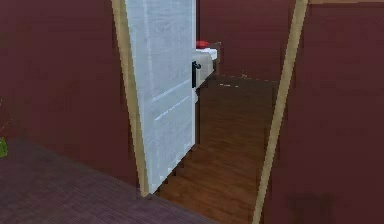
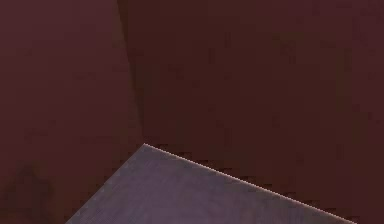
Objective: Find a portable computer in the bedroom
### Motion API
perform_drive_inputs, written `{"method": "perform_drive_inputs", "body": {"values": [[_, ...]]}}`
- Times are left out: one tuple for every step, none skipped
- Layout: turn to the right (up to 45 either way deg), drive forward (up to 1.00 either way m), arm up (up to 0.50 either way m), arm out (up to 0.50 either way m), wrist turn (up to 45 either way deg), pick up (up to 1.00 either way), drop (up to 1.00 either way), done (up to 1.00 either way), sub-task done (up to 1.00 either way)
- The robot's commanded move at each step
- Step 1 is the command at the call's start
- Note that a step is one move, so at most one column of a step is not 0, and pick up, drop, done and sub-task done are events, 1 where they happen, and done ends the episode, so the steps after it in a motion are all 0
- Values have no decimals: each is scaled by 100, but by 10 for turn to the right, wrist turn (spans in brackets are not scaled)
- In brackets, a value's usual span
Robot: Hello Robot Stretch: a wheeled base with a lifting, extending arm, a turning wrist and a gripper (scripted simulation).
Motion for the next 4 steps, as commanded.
{"method": "perform_drive_inputs", "body": {"values": [[60, 0, 0, 0, 0, 0, 0, 0, 0], [0, 55, 0, 0, 0, 0, 0, 0, 0], [180, 0, 0, 0, 0, 0, 0, 0, 0], [0, 75, 0, 0, 0, 0, 0, 0, 0]]}}
